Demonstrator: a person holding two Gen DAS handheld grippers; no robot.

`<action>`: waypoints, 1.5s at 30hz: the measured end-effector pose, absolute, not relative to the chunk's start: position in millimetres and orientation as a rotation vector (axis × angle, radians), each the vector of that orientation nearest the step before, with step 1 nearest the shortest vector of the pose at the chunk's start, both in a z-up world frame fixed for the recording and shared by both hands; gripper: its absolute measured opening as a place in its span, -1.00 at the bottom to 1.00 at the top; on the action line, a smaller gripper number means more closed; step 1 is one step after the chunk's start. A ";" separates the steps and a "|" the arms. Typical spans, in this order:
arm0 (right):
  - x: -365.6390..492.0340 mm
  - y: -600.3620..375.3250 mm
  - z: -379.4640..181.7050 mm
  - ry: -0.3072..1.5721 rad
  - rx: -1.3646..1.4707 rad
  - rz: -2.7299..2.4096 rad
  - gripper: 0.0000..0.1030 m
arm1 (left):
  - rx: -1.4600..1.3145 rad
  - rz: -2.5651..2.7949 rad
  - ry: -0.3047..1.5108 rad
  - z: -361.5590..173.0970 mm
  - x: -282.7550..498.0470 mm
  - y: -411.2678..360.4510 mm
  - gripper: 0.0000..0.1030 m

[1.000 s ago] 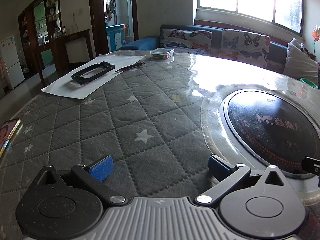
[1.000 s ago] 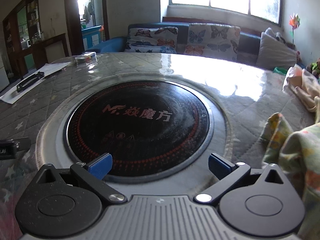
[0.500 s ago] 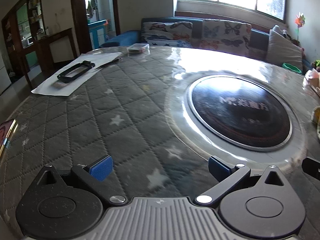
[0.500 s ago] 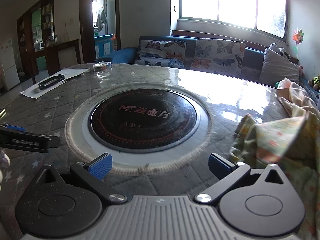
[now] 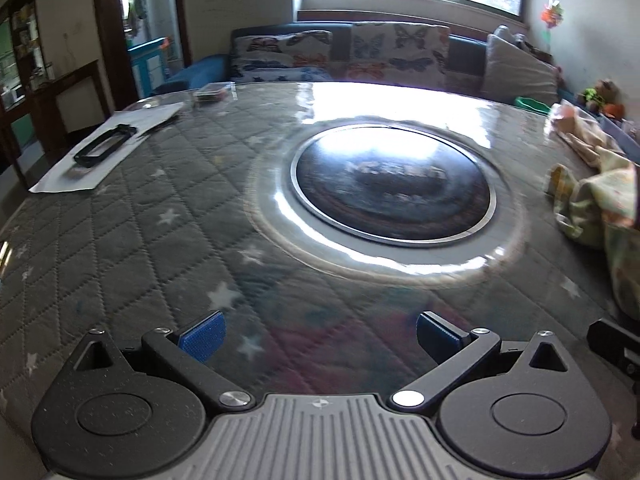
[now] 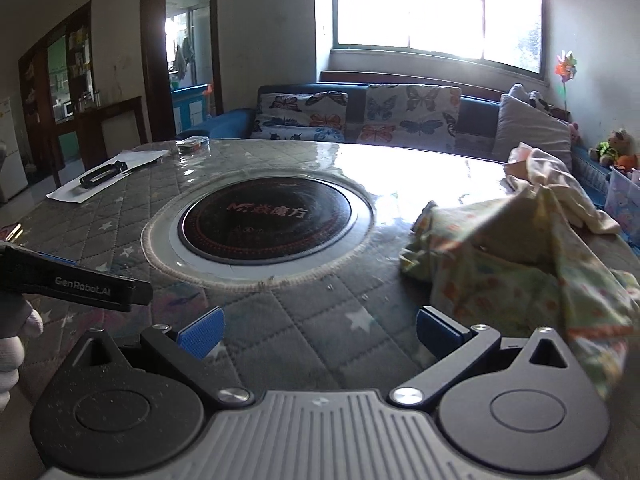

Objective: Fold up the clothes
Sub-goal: 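Move both tools toward the crumpled green floral garment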

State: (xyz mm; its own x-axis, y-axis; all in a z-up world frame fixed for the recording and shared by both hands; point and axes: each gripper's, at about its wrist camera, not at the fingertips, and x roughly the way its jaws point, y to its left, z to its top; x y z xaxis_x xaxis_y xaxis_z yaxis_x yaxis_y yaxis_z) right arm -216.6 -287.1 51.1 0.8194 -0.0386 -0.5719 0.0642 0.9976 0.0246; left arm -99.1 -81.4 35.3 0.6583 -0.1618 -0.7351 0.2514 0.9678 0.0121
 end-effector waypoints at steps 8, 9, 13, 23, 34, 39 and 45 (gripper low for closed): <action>-256.3 -285.2 53.3 0.594 -0.003 -0.107 1.00 | 0.161 -0.339 0.798 42.9 -130.1 -100.4 1.00; -260.0 -285.3 53.6 0.595 -0.005 -0.113 1.00 | 0.166 -0.350 0.796 43.6 -133.9 -102.0 1.00; -277.6 -288.4 53.4 0.596 0.008 -0.157 1.00 | 0.178 -0.392 0.794 45.2 -146.7 -107.5 1.00; -307.6 -298.0 52.0 0.587 0.038 -0.215 1.00 | 0.225 -0.473 0.789 48.8 -173.2 -122.6 1.00; -327.7 -303.4 41.7 0.615 0.066 -0.245 1.00 | 0.269 -0.534 0.797 49.1 -200.6 -133.1 1.00; -336.6 -304.7 37.0 0.613 0.086 -0.245 1.00 | 0.287 -0.540 0.798 49.7 -208.7 -137.0 1.00; -341.2 -310.2 34.7 0.604 0.113 -0.244 1.00 | 0.301 -0.541 0.808 51.2 -209.1 -144.2 1.00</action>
State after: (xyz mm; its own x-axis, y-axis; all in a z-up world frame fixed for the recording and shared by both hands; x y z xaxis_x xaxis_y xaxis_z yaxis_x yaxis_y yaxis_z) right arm -341.2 -310.2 34.7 0.7955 -0.1940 -0.5741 0.2599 0.9650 0.0341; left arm -209.1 -144.2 51.2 0.5665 -0.3407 -0.7504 0.5638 0.8243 0.0514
